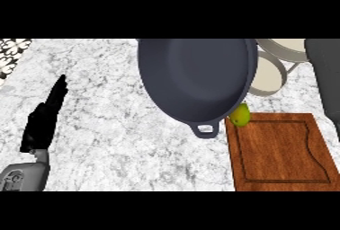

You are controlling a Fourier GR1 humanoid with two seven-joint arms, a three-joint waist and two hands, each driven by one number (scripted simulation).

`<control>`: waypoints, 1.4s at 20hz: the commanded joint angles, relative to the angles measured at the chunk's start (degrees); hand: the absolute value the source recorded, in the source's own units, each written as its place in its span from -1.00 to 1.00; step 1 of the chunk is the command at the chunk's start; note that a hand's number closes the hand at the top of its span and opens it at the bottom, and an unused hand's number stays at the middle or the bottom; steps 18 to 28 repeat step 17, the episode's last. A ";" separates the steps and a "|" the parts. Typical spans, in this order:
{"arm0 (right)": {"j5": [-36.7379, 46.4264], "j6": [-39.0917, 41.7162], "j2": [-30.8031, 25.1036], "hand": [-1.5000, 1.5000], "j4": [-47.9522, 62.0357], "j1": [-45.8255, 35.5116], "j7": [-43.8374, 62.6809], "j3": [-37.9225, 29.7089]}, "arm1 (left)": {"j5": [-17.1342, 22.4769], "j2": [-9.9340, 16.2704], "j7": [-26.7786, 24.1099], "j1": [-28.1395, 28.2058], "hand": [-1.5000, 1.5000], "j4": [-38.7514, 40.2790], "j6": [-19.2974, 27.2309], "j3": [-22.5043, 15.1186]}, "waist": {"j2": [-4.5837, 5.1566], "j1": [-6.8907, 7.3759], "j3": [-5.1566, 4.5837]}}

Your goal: Pick the croissant from the cutting board and place it in the tiered basket

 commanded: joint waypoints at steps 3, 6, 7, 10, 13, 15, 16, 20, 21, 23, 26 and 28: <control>-3.42 7.89 -2.98 -1.00 -12.81 3.02 8.18 -1.48 | 0.78 1.37 -0.53 0.50 0.00 1.46 -0.37 2.57 | -0.64 -2.26 0.04; -7.97 10.68 -2.49 -1.00 -20.94 8.93 10.66 -4.16 | -0.05 0.00 -2.69 5.39 0.00 -0.02 0.41 1.45 | -0.98 -2.76 0.07; -9.32 14.02 -4.70 -1.00 -24.47 10.61 9.68 -4.34 | 0.59 1.19 0.58 1.66 0.00 -0.72 -0.04 2.54 | -0.83 -2.82 0.09; -11.72 17.26 -2.23 -1.00 -36.27 18.66 13.45 -4.35 | -1.14 -0.93 -0.21 3.23 0.00 -1.07 2.03 1.07 | -1.12 -3.65 0.08; -15.44 21.98 -2.39 -1.00 -48.61 27.72 12.90 -5.06 | 0.23 0.77 -2.32 5.26 0.00 -0.22 0.22 2.72 | -1.16 -4.11 0.05; -20.27 22.94 -3.45 -1.00 -54.10 33.28 8.92 -8.59 | 0.91 1.73 0.52 0.60 0.00 1.59 -0.29 3.75 | -0.89 -5.01 0.13; -22.36 24.74 -4.33 -1.00 -58.03 35.28 10.20 -10.69 | -0.06 -0.24 -2.09 2.79 0.00 1.83 1.02 2.52 | -0.82 -4.49 0.09; -23.52 25.06 -2.99 -1.00 -62.19 39.27 10.49 -11.57 | 1.33 1.87 -0.28 4.07 0.00 -1.27 -1.46 3.23 | -0.92 -3.85 0.13; -23.52 25.06 -2.99 -1.00 -62.19 39.27 10.49 -11.57 | 1.33 1.87 -0.28 4.07 0.00 -1.27 -1.46 3.23 | -0.92 -3.85 0.13; -23.52 25.06 -2.99 -1.00 -62.19 39.27 10.49 -11.57 | 1.33 1.87 -0.28 4.07 0.00 -1.27 -1.46 3.23 | -0.92 -3.85 0.13; -23.52 25.06 -2.99 -1.00 -62.19 39.27 10.49 -11.57 | 1.33 1.87 -0.28 4.07 0.00 -1.27 -1.46 3.23 | -0.92 -3.85 0.13; -23.52 25.06 -2.99 -1.00 -62.19 39.27 10.49 -11.57 | 1.33 1.87 -0.28 4.07 0.00 -1.27 -1.46 3.23 | -0.92 -3.85 0.13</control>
